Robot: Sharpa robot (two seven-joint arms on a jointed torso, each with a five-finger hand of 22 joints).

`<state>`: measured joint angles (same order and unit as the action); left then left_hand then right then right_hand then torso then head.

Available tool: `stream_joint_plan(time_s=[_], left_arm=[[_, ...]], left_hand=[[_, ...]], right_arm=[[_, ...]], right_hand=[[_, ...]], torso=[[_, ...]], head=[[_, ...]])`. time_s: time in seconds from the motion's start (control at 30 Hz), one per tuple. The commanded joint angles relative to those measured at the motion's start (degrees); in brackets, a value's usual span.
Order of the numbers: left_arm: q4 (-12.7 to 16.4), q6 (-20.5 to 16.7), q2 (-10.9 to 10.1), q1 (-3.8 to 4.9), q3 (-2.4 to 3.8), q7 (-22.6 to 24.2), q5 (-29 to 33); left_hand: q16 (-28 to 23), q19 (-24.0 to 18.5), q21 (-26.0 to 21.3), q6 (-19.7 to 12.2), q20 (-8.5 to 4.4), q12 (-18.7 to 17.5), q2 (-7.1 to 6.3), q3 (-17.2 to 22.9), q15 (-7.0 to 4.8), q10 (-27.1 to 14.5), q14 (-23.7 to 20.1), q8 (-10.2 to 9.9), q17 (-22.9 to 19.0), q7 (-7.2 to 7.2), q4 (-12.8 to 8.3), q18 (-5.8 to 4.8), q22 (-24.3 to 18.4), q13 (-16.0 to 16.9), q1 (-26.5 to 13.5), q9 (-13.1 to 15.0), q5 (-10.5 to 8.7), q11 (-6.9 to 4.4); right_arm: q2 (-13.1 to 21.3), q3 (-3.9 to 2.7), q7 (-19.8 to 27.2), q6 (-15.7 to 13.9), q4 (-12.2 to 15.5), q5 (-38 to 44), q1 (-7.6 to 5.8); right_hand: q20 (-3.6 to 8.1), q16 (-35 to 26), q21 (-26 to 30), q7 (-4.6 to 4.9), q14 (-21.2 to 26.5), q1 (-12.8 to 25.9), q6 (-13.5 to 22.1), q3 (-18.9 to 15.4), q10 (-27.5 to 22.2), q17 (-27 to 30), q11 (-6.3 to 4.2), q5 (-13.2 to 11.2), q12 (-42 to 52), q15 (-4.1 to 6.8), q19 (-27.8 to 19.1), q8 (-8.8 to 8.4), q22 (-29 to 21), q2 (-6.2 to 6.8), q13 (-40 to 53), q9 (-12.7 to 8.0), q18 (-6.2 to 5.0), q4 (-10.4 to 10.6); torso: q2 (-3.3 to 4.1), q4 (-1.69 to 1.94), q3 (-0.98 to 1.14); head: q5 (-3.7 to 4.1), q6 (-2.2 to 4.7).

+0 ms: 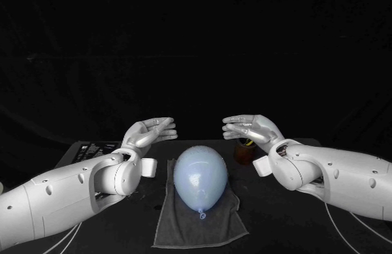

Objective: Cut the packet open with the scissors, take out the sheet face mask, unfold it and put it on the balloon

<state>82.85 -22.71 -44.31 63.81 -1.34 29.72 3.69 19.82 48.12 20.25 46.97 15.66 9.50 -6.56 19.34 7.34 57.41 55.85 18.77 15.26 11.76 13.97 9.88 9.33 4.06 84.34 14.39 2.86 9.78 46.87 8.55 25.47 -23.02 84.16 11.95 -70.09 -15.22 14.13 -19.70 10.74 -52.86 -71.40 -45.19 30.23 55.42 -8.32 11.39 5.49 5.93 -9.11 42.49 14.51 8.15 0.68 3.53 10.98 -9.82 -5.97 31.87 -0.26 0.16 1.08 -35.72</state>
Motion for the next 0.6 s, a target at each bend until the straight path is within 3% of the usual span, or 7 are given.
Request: stream_joint_plan(time_s=[0.03,0.1,0.3,0.37,0.57,0.6], left_arm=[[2.2,4.4,-1.2,0.14,0.15,0.5,-0.9],[3.7,4.8,-2.1,0.14,0.19,0.4,-1.1],[7.0,5.0,-4.2,0.21,0.35,0.2,-1.2],[8.2,5.1,-5.0,0.37,0.4,0.1,-1.2],[10.7,5.5,-6.5,1.56,0.45,0.0,-1.3],[11.1,5.5,-6.8,1.81,0.46,0.0,-1.3]], left_hand=[[1.3,1.8,1.3,0.9,-0.8,-0.3,-0.66,0.8,-0.94,1.8,2.5,0.0,1.0,0.44,-0.1,0.72,0.5,-0.1,0.6,-0.3,-0.02,-0.62],[1.8,2.3,1.8,1.2,-1.2,0.0,-1.05,1.4,-1.39,3.9,3.3,-0.2,1.6,0.2,-0.1,0.7,0.7,0.1,1.0,-0.5,0.0,-1.1],[5.0,5.1,4.5,2.4,-2.9,0.3,-1.95,2.7,-2.99,8.1,7.4,-0.6,4.1,-0.53,-0.2,0.66,2.0,0.1,1.5,-0.9,0.02,-2.34],[5.8,5.5,5.2,2.7,-3.22,0.2,-2.16,3.0,-3.23,8.8,7.9,-0.7,4.8,-0.65,-0.2,0.63,2.3,0.1,1.5,-1.0,0.0,-2.53],[10.2,6.5,8.3,3.3,-4.45,-1.0,-2.75,3.5,-3.83,9.5,9.2,-1.4,8.5,-0.82,-0.2,0.52,4.1,-0.1,1.0,-1.4,-0.01,-2.75],[10.3,6.4,8.5,3.3,-4.48,-1.1,-2.77,3.6,-3.83,9.5,9.1,-1.4,8.6,-0.82,-0.2,0.51,4.2,-0.1,0.9,-1.4,-0.01,-2.73]], right_arm=[[1.1,-0.06,-1.4,0.5,0.8,8.0,-1.14],[2.2,-0.06,-2.7,1.4,1.5,10.9,-1.96],[5.3,-0.07,-6.7,4.2,2.8,19.1,-4.53],[6.5,-0.08,-8.2,5.0,3.0,22.1,-5.66],[8.7,-0.09,-11.9,6.9,1.3,31.4,-8.77],[9.0,-0.09,-12.6,7.2,0.9,33.3,-9.33]], right_hand=[[2.09,2.2,-4.2,2.62,-7.3,-1.2,-4.5,2.6,6.2,-1.0,-1.64,-0.8,0.4,2.24,5.8,1.04,1.8,0.49,0.1,0.4,-0.7,-2.1],[2.93,2.3,-6.0,2.23,-9.1,-1.2,-5.5,2.7,7.8,-1.3,-2.17,-0.9,-0.1,2.86,6.4,0.95,2.8,0.8,0.1,0.3,-0.52,-2.7],[5.76,5.5,-14.7,0.78,-17.8,-0.6,-8.0,0.1,12.8,-4.1,-4.2,2.2,-0.8,5.69,11.7,0.79,7.7,2.39,0.2,0.2,-0.73,-3.7],[7.65,8.7,-20.6,0.04,-24.2,-0.5,-9.0,-0.7,14.0,-6.6,-5.12,2.4,-1.6,7.43,15.7,0.46,11.0,2.91,0.2,0.0,-0.66,-4.1],[9.2,18.0,-29.4,-0.61,-31.3,0.4,-10.1,0.1,14.8,-14.3,-5.81,3.9,-2.3,8.91,18.8,-0.79,16.7,4.65,0.3,-0.3,-0.57,-4.8],[9.18,22.0,-35.7,-0.57,-32.4,0.8,-10.2,0.6,14.2,-17.2,-5.89,3.8,-2.3,8.91,22.3,-1.19,25.0,5.26,0.3,-0.4,0.54,-4.8]], torso=[[0.23,-0.18,-0.04],[0.31,-0.14,-0.14],[0.77,0.02,-0.2],[0.93,0.13,-0.21],[1.47,0.19,-0.16],[1.57,0.18,-0.12]], head=[[0.12,0.07],[0.43,-0.09],[1.51,-0.05],[1.94,0.08],[3.09,0.18],[3.22,0.26]])
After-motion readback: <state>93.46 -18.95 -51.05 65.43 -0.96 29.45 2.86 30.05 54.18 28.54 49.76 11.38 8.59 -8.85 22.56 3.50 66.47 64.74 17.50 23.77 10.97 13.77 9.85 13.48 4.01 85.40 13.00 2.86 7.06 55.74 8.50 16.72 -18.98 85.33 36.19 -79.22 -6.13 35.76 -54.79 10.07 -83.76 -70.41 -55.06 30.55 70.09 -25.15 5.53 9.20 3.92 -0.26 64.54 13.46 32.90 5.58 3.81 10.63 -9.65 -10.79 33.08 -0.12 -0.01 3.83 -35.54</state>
